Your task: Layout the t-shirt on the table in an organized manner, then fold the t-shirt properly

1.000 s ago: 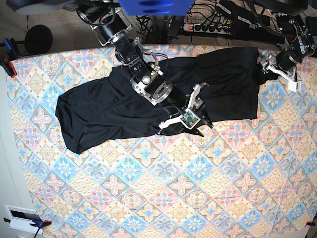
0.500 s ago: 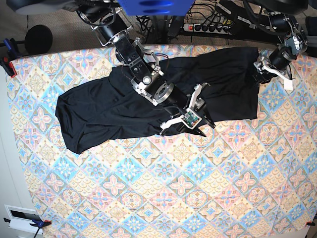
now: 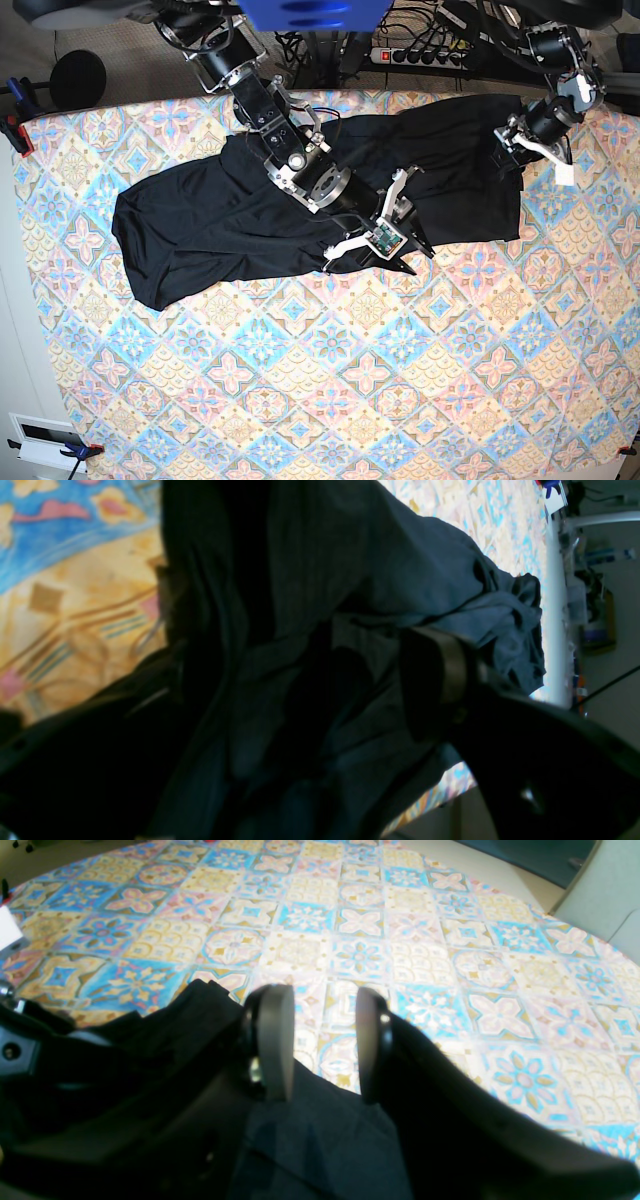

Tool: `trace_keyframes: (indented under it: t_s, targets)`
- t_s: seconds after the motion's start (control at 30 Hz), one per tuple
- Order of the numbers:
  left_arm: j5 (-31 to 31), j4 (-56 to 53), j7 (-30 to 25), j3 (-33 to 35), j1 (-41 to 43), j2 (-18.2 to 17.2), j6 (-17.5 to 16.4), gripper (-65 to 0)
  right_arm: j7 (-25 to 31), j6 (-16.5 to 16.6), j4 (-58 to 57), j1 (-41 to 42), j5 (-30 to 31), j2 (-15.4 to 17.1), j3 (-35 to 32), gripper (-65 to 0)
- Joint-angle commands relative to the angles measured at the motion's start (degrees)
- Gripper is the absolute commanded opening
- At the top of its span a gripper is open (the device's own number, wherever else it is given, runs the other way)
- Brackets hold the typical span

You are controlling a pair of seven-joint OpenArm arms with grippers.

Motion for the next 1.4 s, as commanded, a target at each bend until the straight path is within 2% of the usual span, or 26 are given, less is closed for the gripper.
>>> trace_keyframes:
  t_s: [0.0,0.27,0.4,0.63,0.87,1.1,1.37]
  targets:
    - [2.02,-1.02,2.52,0.24,0.30,0.09,0.66,-13.6,1.69,0.06,1.35,0.95,0.31,-0.73,-0.07,-45.4]
    - [1.93,-10.08,2.44,0.41,-2.96,0.18,0.66,-13.7,1.69,0.06,1.35,0.87,0.31,-0.73,-0.07,-45.4]
    - [2.02,-10.08,2.44,0.50,-2.96,0.27,0.66,-13.7,1.69,0.06,1.35,0.87,0.31,-0.73,-0.07,-45.5]
    - [2.10,-10.08,2.52,4.46,-3.04,-0.17,0.75,-13.7,1.69,0.06,1.27,0.87,0.31,-0.73,-0.07,-45.6]
    - [6.85,-9.99,2.88,4.63,-3.04,0.01,0.75,-13.8,1.69,0.06,1.18,0.87,0.31,-0.73,-0.07,-45.6]
    - [7.12,-9.99,2.52,11.32,-2.87,-0.96,0.75,-13.8,1.69,0.06,1.09,0.87,0.31,-0.73,-0.07,-45.6]
    - [7.12,-9.99,2.79,11.49,-2.87,-0.96,0.75,-13.8,1.69,0.06,0.83,0.87,0.31,-0.73,-0.07,-45.6]
